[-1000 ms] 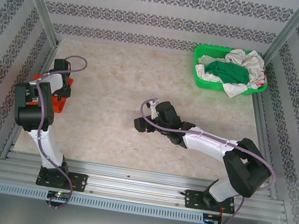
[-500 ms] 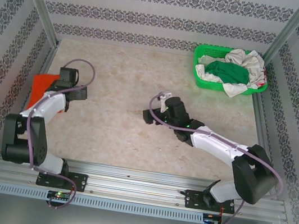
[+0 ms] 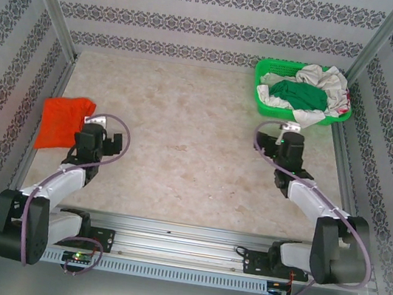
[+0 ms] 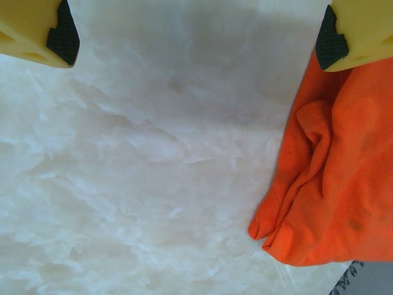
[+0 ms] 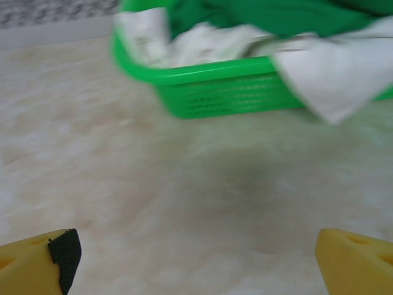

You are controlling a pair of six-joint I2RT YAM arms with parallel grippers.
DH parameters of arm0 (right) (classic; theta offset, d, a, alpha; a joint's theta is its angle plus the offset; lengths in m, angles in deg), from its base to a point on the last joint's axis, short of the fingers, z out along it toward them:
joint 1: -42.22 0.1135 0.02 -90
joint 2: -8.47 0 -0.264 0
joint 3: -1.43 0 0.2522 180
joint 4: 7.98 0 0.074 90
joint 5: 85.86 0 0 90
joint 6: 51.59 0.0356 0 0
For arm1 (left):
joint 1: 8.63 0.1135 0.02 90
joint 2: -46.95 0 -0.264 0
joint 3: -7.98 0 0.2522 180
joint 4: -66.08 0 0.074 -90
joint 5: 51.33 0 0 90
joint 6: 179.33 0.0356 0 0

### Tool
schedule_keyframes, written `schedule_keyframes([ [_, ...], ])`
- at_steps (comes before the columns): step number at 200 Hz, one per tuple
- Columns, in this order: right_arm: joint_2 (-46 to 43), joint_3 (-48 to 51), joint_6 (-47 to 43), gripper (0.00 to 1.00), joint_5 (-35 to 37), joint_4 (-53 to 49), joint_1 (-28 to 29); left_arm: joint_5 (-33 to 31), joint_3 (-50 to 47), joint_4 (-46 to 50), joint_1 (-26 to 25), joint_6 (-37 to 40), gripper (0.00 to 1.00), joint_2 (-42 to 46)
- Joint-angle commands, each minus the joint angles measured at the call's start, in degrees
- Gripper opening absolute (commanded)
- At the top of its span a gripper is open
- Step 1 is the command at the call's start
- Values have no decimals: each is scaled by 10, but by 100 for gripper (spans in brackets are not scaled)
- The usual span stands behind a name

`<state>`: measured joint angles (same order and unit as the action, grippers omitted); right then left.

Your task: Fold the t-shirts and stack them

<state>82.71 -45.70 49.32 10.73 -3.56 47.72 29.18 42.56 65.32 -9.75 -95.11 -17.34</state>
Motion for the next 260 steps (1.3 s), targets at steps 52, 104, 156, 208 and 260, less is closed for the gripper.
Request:
schedule_keyframes([
  [52,12,101,-69,98,-14,213,-56,101,-24,-343,-5,70,100,-144],
  [104,142,140,-75,98,-49,401,-56,54,7,-381,9,44,100,-253],
  [156,126,114,-89,98,-46,336,-51,16,-1,-419,7,35,100,-265],
  [208,123,113,-94,98,-34,330,-43,21,1,-417,7,37,100,-265],
  [260,123,113,-99,98,-47,330,-43,87,14,-389,7,62,100,-265],
])
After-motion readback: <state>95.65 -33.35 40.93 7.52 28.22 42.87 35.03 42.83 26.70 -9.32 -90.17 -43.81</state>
